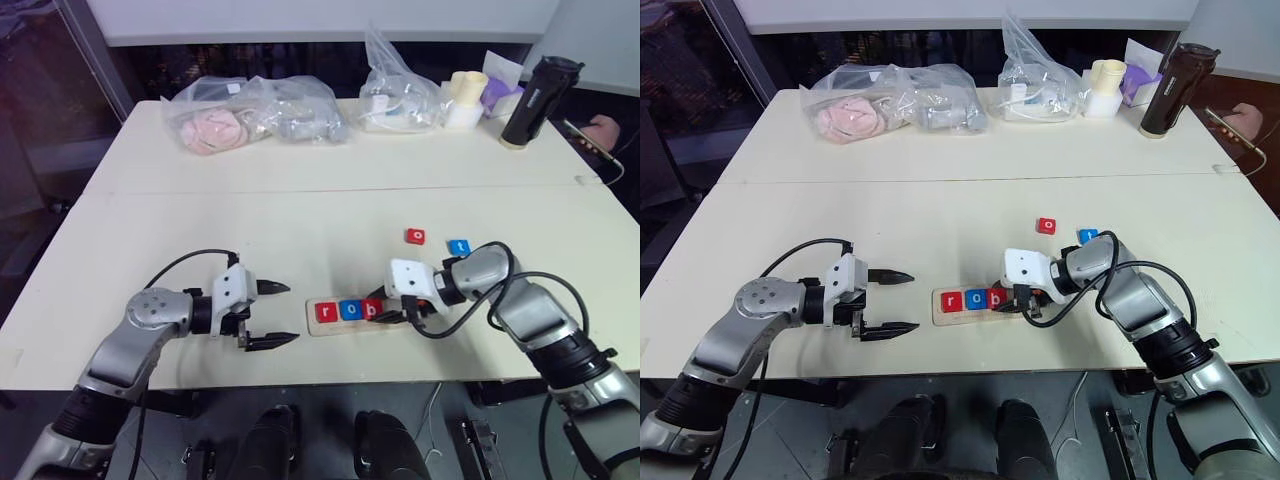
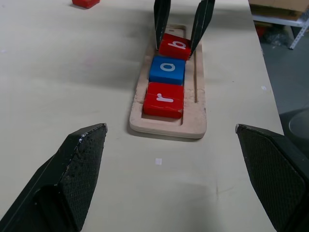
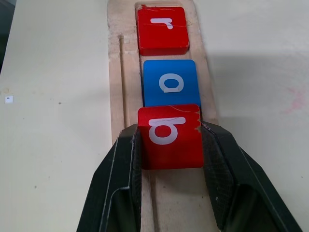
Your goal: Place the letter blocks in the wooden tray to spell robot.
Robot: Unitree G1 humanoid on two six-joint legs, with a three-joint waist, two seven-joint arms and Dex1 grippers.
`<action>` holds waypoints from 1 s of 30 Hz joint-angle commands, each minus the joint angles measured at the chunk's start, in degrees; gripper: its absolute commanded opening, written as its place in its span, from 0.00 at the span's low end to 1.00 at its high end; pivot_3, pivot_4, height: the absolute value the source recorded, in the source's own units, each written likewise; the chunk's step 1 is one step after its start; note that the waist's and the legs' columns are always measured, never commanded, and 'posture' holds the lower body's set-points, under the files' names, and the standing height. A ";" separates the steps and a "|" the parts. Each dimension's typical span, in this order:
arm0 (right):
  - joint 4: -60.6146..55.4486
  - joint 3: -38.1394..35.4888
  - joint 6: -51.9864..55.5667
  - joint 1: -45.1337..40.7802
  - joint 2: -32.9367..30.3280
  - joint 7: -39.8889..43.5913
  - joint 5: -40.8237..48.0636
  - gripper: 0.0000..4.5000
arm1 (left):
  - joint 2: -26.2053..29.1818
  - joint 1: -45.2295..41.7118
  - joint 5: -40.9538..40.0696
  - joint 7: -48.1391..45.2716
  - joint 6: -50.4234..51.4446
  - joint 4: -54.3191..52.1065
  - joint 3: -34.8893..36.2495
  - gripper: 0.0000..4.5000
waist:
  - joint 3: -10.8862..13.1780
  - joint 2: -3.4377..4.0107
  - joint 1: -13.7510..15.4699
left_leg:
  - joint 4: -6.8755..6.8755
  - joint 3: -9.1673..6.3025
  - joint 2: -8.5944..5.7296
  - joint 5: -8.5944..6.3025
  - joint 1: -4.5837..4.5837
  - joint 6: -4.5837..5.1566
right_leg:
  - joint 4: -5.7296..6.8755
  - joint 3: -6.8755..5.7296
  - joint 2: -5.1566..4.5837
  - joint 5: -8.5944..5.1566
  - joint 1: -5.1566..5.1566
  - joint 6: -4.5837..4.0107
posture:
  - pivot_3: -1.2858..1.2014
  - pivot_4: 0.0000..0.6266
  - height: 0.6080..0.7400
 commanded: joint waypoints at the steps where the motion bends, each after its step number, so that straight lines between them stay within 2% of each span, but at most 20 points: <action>1: -1.33 -0.22 0.12 -1.25 0.38 0.04 0.12 0.58 | 0.08 -0.84 -0.90 0.05 -0.26 -1.83 1.20 1.00 | 0.00 0.00 0.00 | 0.00 0.00 0.00 0.00 0.00 0.00 | 0.00 0.00 0.00 0.00 0.00 0.00 | 0.52 0.24 0.98; 4: -1.19 -0.27 0.08 -1.33 0.42 0.07 0.00 0.92 | 0.03 -0.95 -0.88 0.09 -0.24 -1.74 1.12 1.00 | 0.00 0.00 -0.01 | 0.00 0.00 0.00 0.00 0.00 0.00 | 0.00 0.00 0.00 0.00 0.00 0.00 | 0.52 0.24 0.98; 5: -1.20 -0.28 0.11 -1.36 0.40 0.02 -0.09 0.99 | 0.02 -0.97 -0.87 0.11 -0.26 -1.73 1.11 1.00 | 0.00 0.00 -0.01 | 0.00 0.00 0.00 0.00 0.00 0.00 | 0.00 0.00 0.00 0.00 0.00 0.00 | 0.52 0.24 0.98; 15: -3.62 -3.55 3.01 -2.53 -0.04 -0.64 2.21 0.99 | 0.00 -0.97 -0.95 0.21 -0.22 -1.69 1.12 1.00 | 0.00 0.00 -0.01 | 0.00 0.00 0.00 0.00 0.00 0.00 | 0.00 0.00 0.00 0.00 0.00 0.00 | 0.52 0.24 0.98; 20: 2.71 -5.90 2.73 -6.60 2.88 -7.39 0.61 0.99 | -0.05 -1.16 -0.80 -0.12 -0.47 -1.35 0.83 1.00 | 0.00 0.00 -0.15 | 0.00 0.00 0.00 -0.06 0.01 -0.10 | 0.00 0.00 0.00 0.00 0.00 0.00 | 0.52 0.24 0.98; 24: 9.07 -5.31 -2.51 -7.77 3.82 -11.26 -2.79 0.99 | -0.25 -1.60 -0.79 -0.15 -0.33 -1.24 0.67 1.00 | 0.00 0.00 0.12 | -0.03 -0.01 0.00 0.00 0.00 -0.01 | 0.00 -0.01 0.01 0.00 -0.02 -0.01 | 0.52 0.24 0.98; 30: 11.62 -4.98 -5.45 -6.97 4.10 -11.40 -3.75 0.99 | -0.21 -1.68 -0.78 -0.24 -0.44 -1.23 0.71 1.00 | 0.00 0.00 -0.07 | -0.03 0.05 -0.05 0.01 -0.02 0.02 | 0.01 0.02 0.01 0.01 -0.04 0.01 | 0.52 0.24 0.98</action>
